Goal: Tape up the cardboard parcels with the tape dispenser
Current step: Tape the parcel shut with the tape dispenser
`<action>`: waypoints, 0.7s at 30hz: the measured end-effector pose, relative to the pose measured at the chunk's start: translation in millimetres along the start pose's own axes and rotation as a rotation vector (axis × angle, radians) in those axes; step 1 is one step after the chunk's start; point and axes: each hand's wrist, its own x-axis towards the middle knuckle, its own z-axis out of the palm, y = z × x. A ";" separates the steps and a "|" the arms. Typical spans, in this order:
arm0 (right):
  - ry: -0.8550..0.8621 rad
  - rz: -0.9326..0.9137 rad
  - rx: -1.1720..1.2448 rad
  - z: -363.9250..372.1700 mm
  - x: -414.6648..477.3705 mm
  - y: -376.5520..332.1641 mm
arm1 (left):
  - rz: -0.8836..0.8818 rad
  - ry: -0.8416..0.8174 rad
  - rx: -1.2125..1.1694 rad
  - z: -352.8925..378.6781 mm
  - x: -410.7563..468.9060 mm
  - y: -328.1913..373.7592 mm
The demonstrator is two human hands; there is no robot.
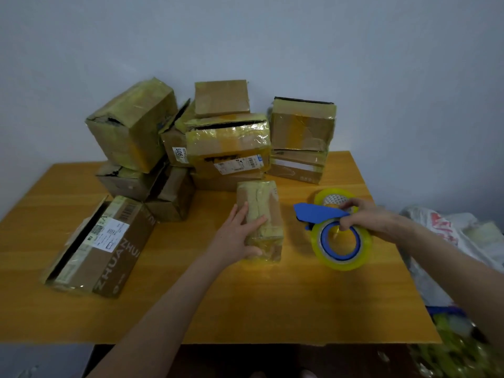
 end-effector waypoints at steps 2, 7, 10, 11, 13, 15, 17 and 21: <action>-0.018 -0.052 -0.008 -12.1 -9.9 -13.2 | -0.036 0.174 -0.129 -7.9 0.8 8.4; -0.118 -0.330 -0.084 -24.5 -39.2 -48.2 | -0.329 0.190 -1.115 -35.3 4.5 34.6; -0.183 -0.433 -0.080 -19.4 -54.3 -71.0 | -0.347 -0.076 -1.463 -42.6 2.3 40.7; -0.196 -0.444 -0.079 -16.8 -57.1 -76.7 | -0.345 -0.102 -1.513 -44.2 1.1 40.6; -0.201 -0.456 -0.099 -12.2 -58.3 -82.8 | -0.340 -0.100 -1.548 -47.7 0.1 38.9; -0.211 -0.472 -0.149 -9.0 -56.4 -84.9 | -0.334 -0.058 -1.518 -50.9 -3.1 35.5; -0.216 -0.495 -0.213 -6.1 -52.5 -85.1 | -0.330 0.004 -1.473 -53.5 -6.9 32.1; -0.206 -0.523 -0.303 0.6 -46.2 -85.2 | -0.350 0.134 -1.430 -53.6 -13.9 30.2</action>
